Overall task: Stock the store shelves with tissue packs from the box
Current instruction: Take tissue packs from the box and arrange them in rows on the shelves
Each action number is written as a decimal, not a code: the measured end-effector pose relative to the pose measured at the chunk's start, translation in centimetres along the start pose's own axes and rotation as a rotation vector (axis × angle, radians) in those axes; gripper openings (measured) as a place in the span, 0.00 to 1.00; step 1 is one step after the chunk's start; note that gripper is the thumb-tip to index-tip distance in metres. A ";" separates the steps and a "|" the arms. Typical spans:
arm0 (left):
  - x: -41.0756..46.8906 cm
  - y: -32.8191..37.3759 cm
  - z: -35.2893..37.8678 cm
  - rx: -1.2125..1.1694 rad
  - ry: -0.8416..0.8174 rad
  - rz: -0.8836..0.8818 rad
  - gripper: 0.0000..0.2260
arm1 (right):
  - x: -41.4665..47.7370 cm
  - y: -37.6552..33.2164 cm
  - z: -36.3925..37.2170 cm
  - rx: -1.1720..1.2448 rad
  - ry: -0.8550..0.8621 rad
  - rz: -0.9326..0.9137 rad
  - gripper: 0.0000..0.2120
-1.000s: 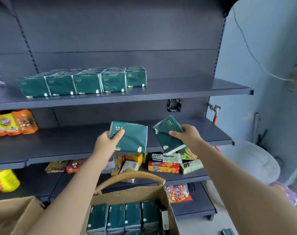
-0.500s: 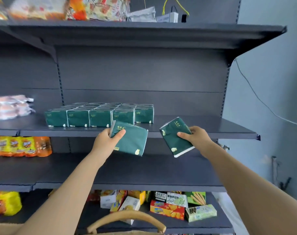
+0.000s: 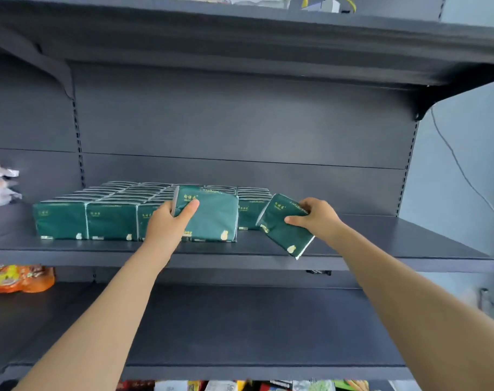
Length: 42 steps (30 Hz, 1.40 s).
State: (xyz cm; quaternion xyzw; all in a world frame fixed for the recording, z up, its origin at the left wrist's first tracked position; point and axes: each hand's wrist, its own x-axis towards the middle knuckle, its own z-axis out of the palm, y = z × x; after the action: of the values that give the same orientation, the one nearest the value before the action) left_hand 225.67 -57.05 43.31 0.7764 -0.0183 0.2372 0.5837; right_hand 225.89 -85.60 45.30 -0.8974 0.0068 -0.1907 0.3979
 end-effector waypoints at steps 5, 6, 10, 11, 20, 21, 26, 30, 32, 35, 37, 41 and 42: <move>4.4 -0.7 1.1 -0.017 0.032 0.026 0.20 | 5.9 -0.4 3.0 -0.406 -0.032 -0.192 0.19; 5.0 -0.8 1.3 -0.024 0.037 0.033 0.19 | 7.1 -0.3 3.6 -0.483 -0.049 -0.230 0.21; 6.7 -1.2 1.6 -0.087 0.021 0.054 0.14 | 10.7 0.1 5.2 -0.569 -0.083 -0.301 0.26; 6.9 -1.3 1.6 -0.102 0.015 0.053 0.12 | 11.3 0.1 5.6 -0.572 -0.092 -0.321 0.26; 7.2 -1.5 1.5 -0.101 -0.034 0.084 0.04 | 12.9 4.0 9.7 -0.617 -0.060 -0.387 0.30; 7.1 -1.5 1.5 -0.095 -0.043 0.089 0.04 | 12.9 4.2 10.0 -0.635 -0.030 -0.395 0.30; 6.8 -1.1 2.2 -0.124 -0.056 0.064 0.04 | 12.9 2.7 10.0 -0.708 -0.066 -0.303 0.30; 6.0 -0.6 3.1 -0.178 -0.077 0.048 0.05 | 12.5 1.0 9.3 -0.700 -0.120 -0.244 0.30; 5.6 -0.3 3.3 -0.202 -0.072 0.048 0.04 | 11.1 0.5 8.6 -0.533 0.011 -0.282 0.26; 4.9 0.1 3.8 -0.235 -0.075 0.024 0.04 | 7.5 -0.2 7.8 -0.003 0.075 -0.211 0.19; 4.0 0.3 4.3 -0.245 -0.093 0.012 0.03 | 4.8 -0.2 7.6 0.320 0.023 -0.120 0.15; 2.3 0.3 5.7 -0.277 -0.137 0.008 0.02 | 0.3 -0.1 8.4 0.686 -0.010 -0.058 0.23; 1.9 0.2 6.1 -0.278 -0.154 0.011 0.02 | -0.6 -0.1 8.5 0.723 -0.020 -0.060 0.23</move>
State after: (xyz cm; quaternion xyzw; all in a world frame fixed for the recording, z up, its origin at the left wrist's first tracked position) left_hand 229.42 -62.23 42.94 0.7040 -0.0998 0.1752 0.6810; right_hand 228.23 -79.37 40.00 -0.7002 -0.0913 -0.1833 0.6839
